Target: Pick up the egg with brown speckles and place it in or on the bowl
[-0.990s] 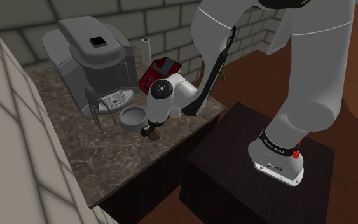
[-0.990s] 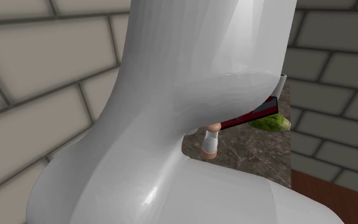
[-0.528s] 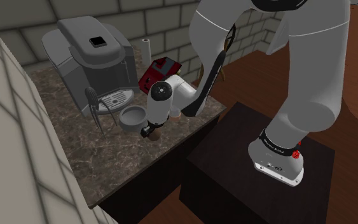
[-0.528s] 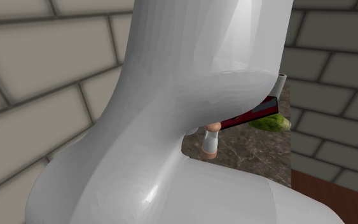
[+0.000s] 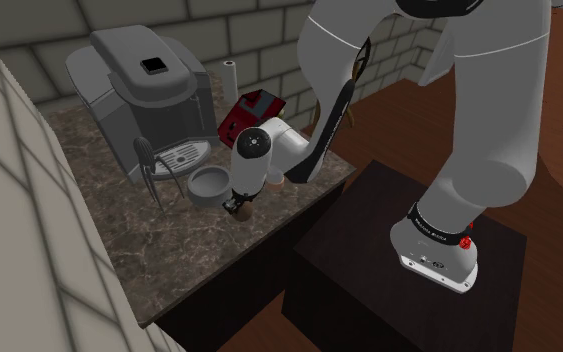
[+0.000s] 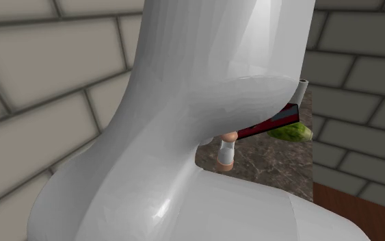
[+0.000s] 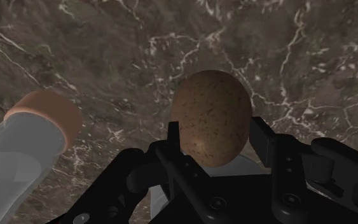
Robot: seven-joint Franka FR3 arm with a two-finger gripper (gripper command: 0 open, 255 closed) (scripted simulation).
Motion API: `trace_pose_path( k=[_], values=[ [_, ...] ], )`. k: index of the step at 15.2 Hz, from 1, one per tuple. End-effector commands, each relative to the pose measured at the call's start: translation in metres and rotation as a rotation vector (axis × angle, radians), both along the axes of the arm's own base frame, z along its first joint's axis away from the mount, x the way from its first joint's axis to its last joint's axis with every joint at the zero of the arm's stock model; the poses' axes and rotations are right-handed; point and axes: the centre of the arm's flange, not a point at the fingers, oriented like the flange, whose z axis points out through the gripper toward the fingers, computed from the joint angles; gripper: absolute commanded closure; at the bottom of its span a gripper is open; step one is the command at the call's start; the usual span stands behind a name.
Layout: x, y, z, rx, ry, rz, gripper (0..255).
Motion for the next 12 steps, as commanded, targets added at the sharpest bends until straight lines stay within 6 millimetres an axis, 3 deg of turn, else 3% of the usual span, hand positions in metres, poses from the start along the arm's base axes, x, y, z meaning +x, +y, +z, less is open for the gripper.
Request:
trace_pose_path(
  k=[1, 3, 12],
  values=[
    [0.000, -0.001, -0.001, -0.001, 0.002, -0.001, 255],
    [0.000, 0.000, -0.001, -0.001, 0.002, -0.001, 255],
    [0.000, 0.000, 0.047, -0.001, 0.002, -0.001, 255]
  ],
)
